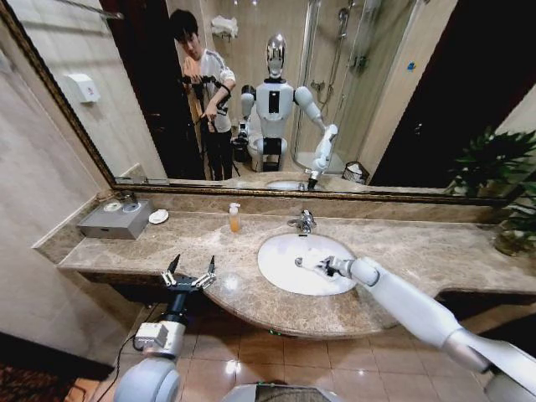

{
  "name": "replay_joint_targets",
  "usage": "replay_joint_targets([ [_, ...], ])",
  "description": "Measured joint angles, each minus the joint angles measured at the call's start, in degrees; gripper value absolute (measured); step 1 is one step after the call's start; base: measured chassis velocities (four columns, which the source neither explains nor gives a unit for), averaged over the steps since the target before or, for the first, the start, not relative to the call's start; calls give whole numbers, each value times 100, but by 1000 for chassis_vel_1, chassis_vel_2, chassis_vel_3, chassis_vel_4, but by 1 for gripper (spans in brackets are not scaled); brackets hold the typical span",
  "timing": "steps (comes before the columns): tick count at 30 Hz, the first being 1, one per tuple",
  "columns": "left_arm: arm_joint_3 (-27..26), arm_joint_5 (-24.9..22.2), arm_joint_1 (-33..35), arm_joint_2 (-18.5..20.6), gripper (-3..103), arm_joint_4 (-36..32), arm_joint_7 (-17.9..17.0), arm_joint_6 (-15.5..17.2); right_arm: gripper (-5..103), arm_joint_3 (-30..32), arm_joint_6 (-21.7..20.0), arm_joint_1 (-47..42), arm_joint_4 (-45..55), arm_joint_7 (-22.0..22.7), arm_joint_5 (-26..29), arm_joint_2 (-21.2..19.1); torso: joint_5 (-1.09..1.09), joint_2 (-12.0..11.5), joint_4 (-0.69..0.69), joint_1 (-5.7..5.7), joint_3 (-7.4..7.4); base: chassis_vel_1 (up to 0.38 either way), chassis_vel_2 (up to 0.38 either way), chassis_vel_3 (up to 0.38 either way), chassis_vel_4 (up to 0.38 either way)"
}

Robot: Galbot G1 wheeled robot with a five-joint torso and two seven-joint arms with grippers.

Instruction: Pick up the towel from the sink counter and wipe the mirror surface.

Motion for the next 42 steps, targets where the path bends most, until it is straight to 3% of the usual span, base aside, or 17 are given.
replay_joint_targets([
  [8,0,0,0,0,100,0,0,0,9,-8,-175,-759,1331,1,305,-524,1,1,-3,-1,0,0,0,0,0],
  [13,0,0,0,0,100,0,0,0,9,-63,-261,-767,1519,38,405,-553,0,1,-2,-1,0,0,0,0,0],
  [21,0,0,0,0,100,0,0,0,9,163,-129,-185,71,142,173,-34,-1,0,0,0,0,0,0,0,0],
  [28,0,0,0,0,100,0,0,0,9,256,-112,-159,-174,303,215,68,0,1,1,-1,0,0,0,0,0],
  [34,0,0,0,0,100,0,0,0,9,172,-316,-653,834,240,469,-392,-2,1,-7,0,0,0,0,0,0],
  [36,0,0,0,0,100,0,1,0,9,58,-405,-814,1326,237,616,-494,0,0,-4,-1,0,0,0,0,0],
  [42,0,0,0,1,100,0,0,0,9,-292,-692,-851,1930,394,919,-437,-1,1,-1,-1,0,0,0,0,0],
])
